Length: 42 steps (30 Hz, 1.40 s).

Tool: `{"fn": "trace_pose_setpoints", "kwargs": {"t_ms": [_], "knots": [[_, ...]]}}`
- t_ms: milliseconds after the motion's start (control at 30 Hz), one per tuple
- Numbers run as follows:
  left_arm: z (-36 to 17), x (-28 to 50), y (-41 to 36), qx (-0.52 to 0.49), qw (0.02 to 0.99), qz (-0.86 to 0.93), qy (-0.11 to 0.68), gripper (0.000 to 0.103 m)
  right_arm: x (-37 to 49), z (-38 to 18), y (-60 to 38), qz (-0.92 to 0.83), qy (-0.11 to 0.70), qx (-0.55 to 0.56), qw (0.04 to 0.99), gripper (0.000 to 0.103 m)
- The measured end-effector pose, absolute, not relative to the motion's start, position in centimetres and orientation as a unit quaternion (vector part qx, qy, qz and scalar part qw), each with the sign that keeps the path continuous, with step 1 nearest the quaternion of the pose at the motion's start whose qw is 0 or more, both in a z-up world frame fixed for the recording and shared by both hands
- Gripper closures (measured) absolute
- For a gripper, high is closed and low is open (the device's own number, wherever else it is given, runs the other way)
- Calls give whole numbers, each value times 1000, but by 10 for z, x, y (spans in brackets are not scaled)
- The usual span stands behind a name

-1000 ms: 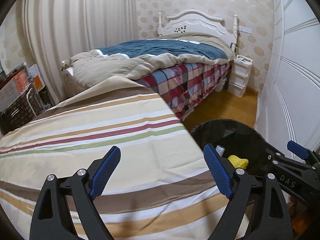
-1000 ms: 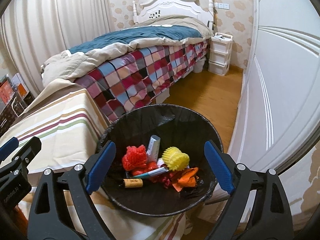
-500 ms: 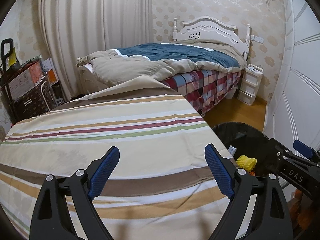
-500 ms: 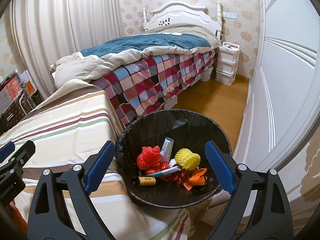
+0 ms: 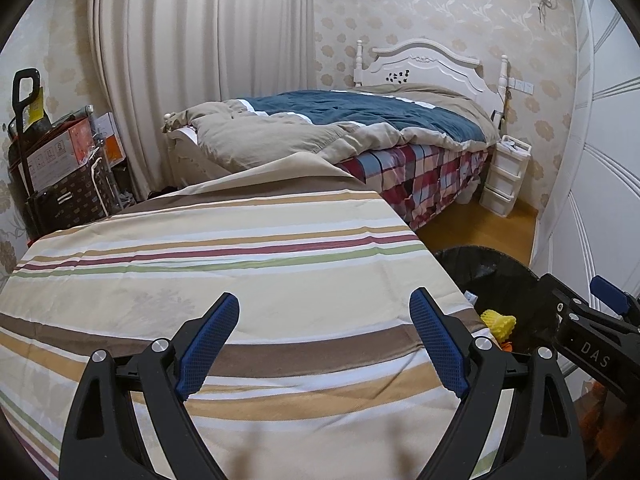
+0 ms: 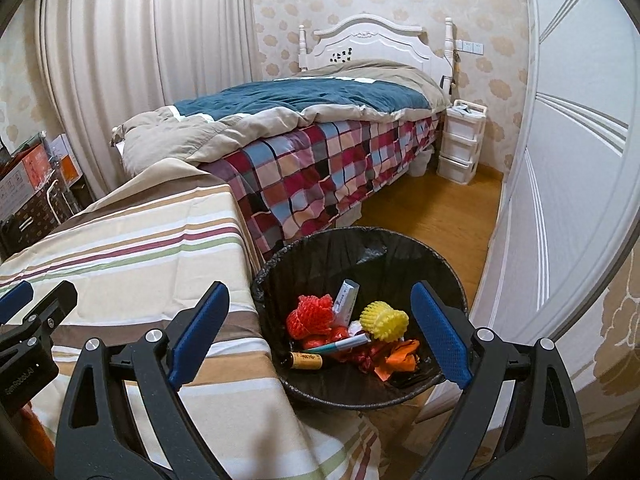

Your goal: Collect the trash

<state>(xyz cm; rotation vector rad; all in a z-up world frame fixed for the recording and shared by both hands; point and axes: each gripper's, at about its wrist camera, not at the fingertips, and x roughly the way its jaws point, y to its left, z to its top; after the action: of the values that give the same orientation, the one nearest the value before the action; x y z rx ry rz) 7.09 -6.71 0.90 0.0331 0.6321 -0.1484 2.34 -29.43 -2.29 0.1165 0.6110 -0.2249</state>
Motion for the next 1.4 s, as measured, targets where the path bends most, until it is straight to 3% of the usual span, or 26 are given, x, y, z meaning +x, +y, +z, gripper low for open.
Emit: {"fn": "trace_pose_setpoints", "kwargs": {"t_ms": [1400], "knots": [[11, 70, -62, 15, 948, -73, 310, 16, 23, -23, -291, -110, 300, 56, 946, 13]]}}
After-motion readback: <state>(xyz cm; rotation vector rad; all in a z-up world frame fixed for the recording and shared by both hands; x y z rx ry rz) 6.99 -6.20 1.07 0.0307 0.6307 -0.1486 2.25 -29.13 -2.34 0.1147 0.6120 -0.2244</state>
